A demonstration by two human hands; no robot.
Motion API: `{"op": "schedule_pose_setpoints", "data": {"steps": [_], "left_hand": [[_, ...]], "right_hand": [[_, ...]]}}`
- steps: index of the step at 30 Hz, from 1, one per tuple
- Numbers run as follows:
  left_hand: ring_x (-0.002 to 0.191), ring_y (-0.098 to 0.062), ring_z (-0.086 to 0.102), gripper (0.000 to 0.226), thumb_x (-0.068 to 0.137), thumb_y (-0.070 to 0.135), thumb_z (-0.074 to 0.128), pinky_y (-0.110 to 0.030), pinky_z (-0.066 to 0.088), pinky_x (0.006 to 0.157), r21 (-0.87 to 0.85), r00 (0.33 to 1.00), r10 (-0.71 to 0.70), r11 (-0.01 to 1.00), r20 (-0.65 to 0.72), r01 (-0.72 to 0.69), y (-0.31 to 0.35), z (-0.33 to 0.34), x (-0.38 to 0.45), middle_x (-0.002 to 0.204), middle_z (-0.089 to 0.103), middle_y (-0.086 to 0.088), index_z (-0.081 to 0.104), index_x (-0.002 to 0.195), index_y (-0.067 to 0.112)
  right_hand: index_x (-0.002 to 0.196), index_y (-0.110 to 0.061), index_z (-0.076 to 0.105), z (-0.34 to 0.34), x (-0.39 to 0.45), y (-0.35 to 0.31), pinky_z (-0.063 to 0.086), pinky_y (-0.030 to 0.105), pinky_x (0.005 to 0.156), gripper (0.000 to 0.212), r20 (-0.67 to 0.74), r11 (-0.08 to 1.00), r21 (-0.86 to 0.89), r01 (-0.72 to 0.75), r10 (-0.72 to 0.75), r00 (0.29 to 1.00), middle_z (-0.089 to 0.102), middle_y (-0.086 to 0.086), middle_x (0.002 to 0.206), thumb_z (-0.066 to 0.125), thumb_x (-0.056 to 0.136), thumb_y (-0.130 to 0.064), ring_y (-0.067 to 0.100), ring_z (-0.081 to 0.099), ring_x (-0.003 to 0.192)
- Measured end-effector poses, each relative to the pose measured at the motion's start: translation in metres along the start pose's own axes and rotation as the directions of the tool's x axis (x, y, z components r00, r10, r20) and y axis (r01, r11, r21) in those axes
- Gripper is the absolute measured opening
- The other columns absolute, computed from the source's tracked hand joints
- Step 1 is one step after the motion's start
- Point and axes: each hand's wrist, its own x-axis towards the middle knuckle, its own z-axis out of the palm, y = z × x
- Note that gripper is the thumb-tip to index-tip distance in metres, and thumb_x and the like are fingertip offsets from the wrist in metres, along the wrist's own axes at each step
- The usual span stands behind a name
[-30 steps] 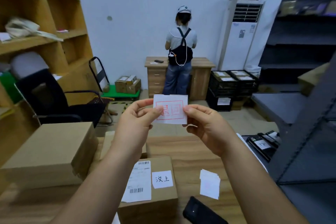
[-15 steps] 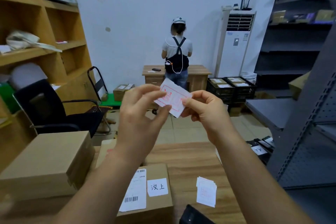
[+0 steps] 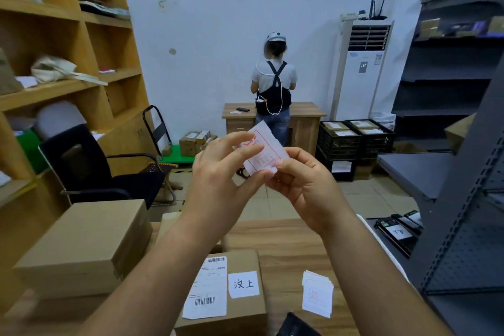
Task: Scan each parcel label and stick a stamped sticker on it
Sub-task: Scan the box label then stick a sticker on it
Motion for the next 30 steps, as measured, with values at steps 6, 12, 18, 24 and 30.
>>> {"op": "schedule_pose_setpoints", "data": {"steps": [6, 12, 18, 24, 30], "left_hand": [[0.124, -0.019, 0.048, 0.04, 0.085, 0.042, 0.059, -0.027, 0.02, 0.1, 0.172, 0.998, 0.068, 0.983, 0.01, -0.068, -0.007, 0.002, -0.005, 0.13, 0.06, 0.002, 0.069, 0.116, 0.018], [0.117, -0.015, 0.052, 0.04, 0.086, 0.041, 0.063, -0.034, 0.041, 0.097, 0.139, 0.998, 0.055, 0.989, 0.011, -0.056, 0.005, 0.002, 0.0, 0.123, 0.062, 0.003, 0.069, 0.118, 0.017], [0.101, 0.0, 0.062, 0.033, 0.086, 0.026, 0.073, -0.015, 0.05, 0.085, -0.196, 0.996, -0.093, 0.976, -0.001, 0.091, 0.02, -0.011, 0.005, 0.105, 0.067, 0.013, 0.069, 0.118, 0.018], [0.097, -0.002, 0.065, 0.029, 0.086, 0.029, 0.072, -0.016, 0.052, 0.083, -0.335, 0.963, -0.247, 0.903, 0.109, 0.27, 0.026, -0.02, 0.002, 0.1, 0.072, 0.014, 0.072, 0.114, 0.024], [0.096, 0.001, 0.065, 0.022, 0.088, 0.03, 0.07, -0.016, 0.052, 0.082, -0.38, 0.943, -0.296, 0.863, 0.153, 0.332, 0.029, -0.024, 0.0, 0.096, 0.073, 0.016, 0.074, 0.109, 0.028]], "right_hand": [[0.101, -0.01, 0.064, 0.001, -0.005, 0.0, 0.057, 0.033, 0.077, 0.012, -0.011, 0.995, 0.084, -0.061, 0.063, 0.998, 0.074, 0.014, 0.098, 0.053, 0.097, -0.011, 0.023, 0.072, 0.089], [0.107, -0.005, 0.071, 0.008, -0.008, -0.001, 0.056, 0.031, 0.08, 0.021, 0.01, 0.998, 0.063, -0.01, 0.009, 1.0, 0.073, 0.015, 0.105, 0.059, 0.092, -0.012, 0.023, 0.071, 0.096], [0.122, 0.005, 0.063, 0.009, -0.014, -0.007, 0.054, 0.037, 0.091, 0.038, 0.113, 0.998, 0.06, 0.02, -0.026, 0.993, 0.067, 0.025, 0.118, 0.055, 0.095, -0.021, 0.031, 0.065, 0.109], [0.12, 0.003, 0.064, 0.006, -0.019, -0.012, 0.056, 0.037, 0.087, 0.04, 0.136, 0.997, 0.079, 0.019, -0.03, 0.99, 0.068, 0.026, 0.114, 0.054, 0.09, -0.021, 0.033, 0.067, 0.106], [0.107, -0.003, 0.067, 0.006, -0.021, -0.011, 0.058, 0.034, 0.076, 0.022, 0.126, 0.999, 0.029, 0.017, -0.02, 0.992, 0.073, 0.02, 0.102, 0.063, 0.087, -0.013, 0.029, 0.072, 0.096]]}}
